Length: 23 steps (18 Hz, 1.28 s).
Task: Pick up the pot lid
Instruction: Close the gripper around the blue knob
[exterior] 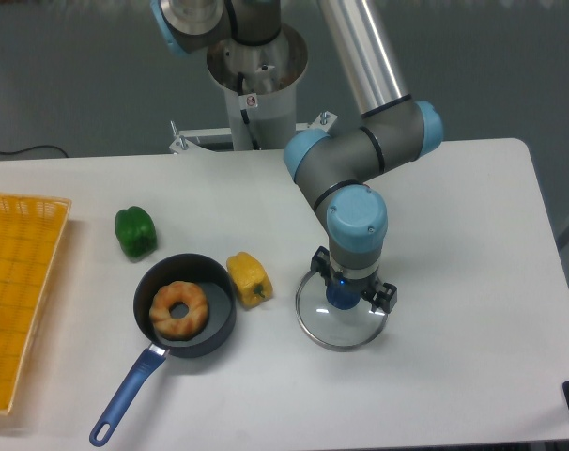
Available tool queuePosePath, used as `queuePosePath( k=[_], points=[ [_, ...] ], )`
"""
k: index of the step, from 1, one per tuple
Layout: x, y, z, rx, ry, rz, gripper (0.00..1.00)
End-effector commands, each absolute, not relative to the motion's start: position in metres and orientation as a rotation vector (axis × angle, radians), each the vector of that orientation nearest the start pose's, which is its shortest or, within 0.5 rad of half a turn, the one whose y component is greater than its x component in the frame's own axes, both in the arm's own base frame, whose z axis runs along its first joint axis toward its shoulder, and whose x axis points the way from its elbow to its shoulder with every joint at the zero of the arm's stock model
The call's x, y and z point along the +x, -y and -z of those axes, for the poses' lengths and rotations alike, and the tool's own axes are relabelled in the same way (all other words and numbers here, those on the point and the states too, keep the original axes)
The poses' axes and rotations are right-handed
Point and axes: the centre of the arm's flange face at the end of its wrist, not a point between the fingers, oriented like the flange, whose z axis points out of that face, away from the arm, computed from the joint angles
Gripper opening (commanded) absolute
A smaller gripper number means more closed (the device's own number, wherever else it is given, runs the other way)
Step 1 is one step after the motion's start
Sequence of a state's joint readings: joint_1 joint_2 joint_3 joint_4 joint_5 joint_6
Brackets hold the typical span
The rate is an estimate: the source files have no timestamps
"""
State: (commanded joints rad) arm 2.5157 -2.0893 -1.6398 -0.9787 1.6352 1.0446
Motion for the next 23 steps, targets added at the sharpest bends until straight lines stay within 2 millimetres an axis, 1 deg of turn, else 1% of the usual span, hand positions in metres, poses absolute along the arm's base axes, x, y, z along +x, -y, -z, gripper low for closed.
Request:
queuePosePath(
  k=[3,4,5,6,10,14,16,18,23],
  points=[
    [-0.443,-0.477,-0.214,-3.188,-0.164,-0.059,1.00],
    [-0.442,-0.478,-0.214,-3.189,-0.169,-0.057,0.97],
    [-0.443,-0.477,-0.213,-3.190,-0.167,-0.055,0.89],
    [-0.444,-0.478,-0.214,-3.187,-0.169,-0.057,0.88],
    [-0.447,-0.478,-0.224,-3.167,-0.165,-0.056,0.91],
    [-0.456,-0.479,-0.235,-3.144,-0.154,-0.069,0.92],
    [-0.457,-0.478,-0.236,-3.139,-0.149,-0.059,0.94],
    [-0.457,-0.478,-0.236,-3.139,-0.151,-0.059,0.94],
    [-0.452,-0.477,-0.228,-3.151,-0.167,-0.037,0.97]
  ],
)
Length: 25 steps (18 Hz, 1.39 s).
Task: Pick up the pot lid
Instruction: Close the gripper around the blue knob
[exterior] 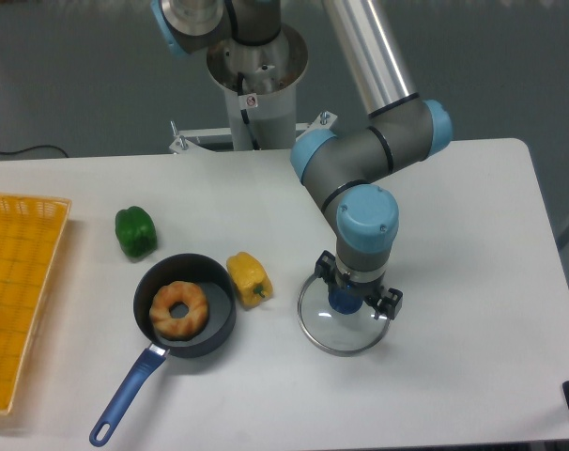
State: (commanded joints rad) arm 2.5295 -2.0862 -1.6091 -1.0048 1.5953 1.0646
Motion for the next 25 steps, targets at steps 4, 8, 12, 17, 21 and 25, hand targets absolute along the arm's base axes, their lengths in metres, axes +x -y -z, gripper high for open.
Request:
queuePosePath(
  k=[4,8,12,17,21,25],
  points=[
    [-0.451,-0.478,-0.225,-3.154,-0.169,-0.031,0.98],
    [-0.450,-0.478,-0.222,-3.154,-0.169,-0.022,0.99],
    [-0.449,-0.479,-0.219,-3.158,-0.170,-0.015,0.99],
    [-0.447,-0.478,-0.217,-3.160,-0.177,-0.009,0.97],
    [-0.444,-0.476,-0.213,-3.167,-0.178,0.004,0.90],
    [-0.444,-0.476,-0.213,-3.167,-0.178,0.004,0.64]
  ],
)
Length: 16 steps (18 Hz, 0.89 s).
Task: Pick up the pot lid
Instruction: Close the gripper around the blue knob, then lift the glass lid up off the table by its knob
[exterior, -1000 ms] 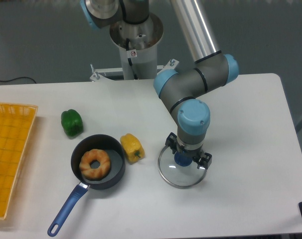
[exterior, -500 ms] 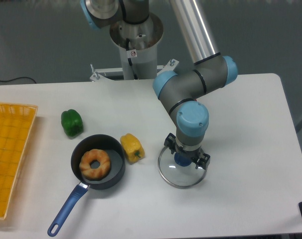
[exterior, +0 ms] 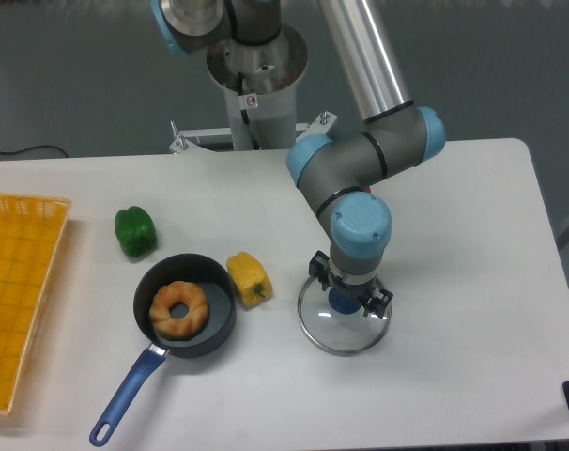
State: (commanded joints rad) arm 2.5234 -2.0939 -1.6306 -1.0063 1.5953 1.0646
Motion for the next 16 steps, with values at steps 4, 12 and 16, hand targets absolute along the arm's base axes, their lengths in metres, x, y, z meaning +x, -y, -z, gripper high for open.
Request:
queuePosePath(
  k=[4,12,16],
  points=[
    [-0.444,-0.477,-0.217,-3.166,-0.178,0.005,0.56],
    [-0.454,-0.483,-0.246,-3.163,-0.173,0.025,0.51],
    [-0.449,-0.487,-0.286,-3.145,-0.290,0.060,0.51]
  ],
)
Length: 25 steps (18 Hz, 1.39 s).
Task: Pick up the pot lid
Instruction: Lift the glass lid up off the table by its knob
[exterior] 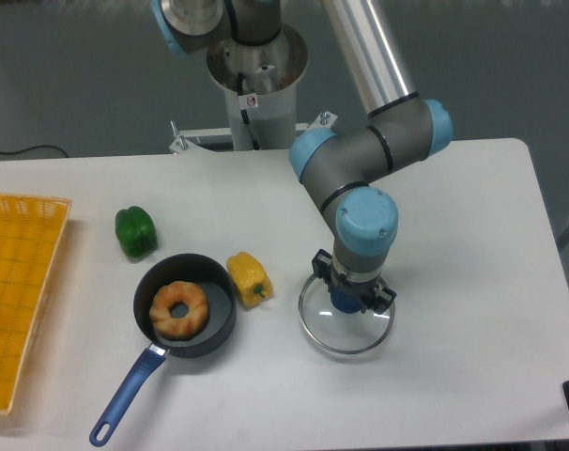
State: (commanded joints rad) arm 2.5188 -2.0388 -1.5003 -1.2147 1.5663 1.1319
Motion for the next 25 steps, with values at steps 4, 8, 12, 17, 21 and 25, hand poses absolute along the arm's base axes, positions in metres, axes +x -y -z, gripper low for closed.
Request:
queuePosePath(
  k=[4,8,12,17,21,25],
  points=[
    [-0.436,-0.487,-0.320,-3.084,-0.426,0.024,0.51],
    [-0.429,-0.485,-0.338,-3.056,-0.500,-0.010,0.49],
    [-0.427,-0.481,-0.340,-3.060,-0.495,-0.002,0.49],
    [-0.429,-0.477,-0.344,-3.057,-0.486,-0.009,0.49],
    [-0.431,-0.473,-0.339,-3.065,-0.474,0.002,0.49],
    [-0.431,-0.471,-0.339,-3.064,-0.472,0.005,0.49]
  ],
)
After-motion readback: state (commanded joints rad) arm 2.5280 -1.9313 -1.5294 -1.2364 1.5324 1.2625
